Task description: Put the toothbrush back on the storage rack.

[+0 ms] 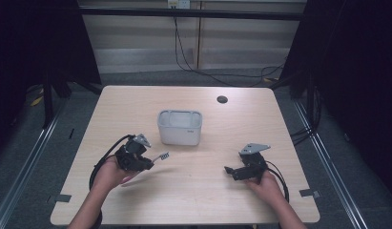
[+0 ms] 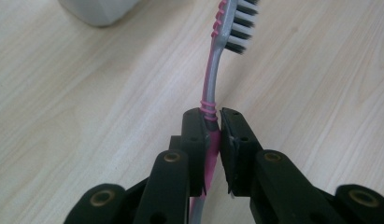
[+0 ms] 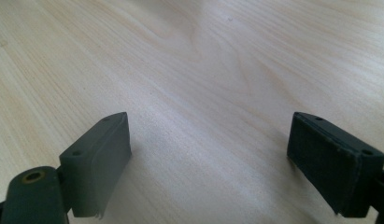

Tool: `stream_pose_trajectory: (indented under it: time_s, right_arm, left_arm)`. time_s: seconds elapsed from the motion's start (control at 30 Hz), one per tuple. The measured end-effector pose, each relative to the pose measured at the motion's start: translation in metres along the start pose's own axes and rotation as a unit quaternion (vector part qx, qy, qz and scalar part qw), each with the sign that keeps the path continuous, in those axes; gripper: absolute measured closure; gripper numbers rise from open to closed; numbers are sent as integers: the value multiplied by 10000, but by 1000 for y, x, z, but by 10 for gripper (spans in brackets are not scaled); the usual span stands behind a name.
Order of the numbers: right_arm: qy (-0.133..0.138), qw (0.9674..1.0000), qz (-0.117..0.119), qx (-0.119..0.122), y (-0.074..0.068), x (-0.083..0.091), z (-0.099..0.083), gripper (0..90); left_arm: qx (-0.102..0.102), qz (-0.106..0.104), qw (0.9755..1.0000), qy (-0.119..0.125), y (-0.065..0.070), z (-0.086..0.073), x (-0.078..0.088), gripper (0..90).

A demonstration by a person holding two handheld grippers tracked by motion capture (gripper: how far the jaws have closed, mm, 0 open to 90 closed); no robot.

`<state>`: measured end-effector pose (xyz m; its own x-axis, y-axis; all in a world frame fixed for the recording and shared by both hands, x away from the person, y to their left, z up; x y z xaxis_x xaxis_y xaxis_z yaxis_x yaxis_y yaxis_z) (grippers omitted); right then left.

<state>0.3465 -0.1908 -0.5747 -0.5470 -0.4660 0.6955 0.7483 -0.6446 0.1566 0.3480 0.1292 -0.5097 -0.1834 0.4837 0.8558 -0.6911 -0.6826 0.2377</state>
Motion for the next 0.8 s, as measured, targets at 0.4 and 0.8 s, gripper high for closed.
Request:
stream_pose_trajectory:
  time_s: [0.4, 0.8]
  right_arm:
    - [2, 10000, -1, 8, 0, 0, 0, 130]
    - [2, 10000, -2, 8, 0, 0, 0, 130]
  left_arm:
    - [216, -218, 9979, 576, -2, 8, 12, 807]
    - [452, -424, 9895, 1305, -3, 19, 23, 807]
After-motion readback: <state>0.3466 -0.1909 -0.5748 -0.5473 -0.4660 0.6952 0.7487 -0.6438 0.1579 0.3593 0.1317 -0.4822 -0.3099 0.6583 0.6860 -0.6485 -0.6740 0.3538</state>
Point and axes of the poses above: each handheld gripper's, and its own axes: x roughly backward along the jaws, z roughly out of its top, y roughly to its right, the point moved 9 cm from there along -x, roughly forward along the jaws, and after that the axes turned 15 degrees about x, right-handed, at the moved point
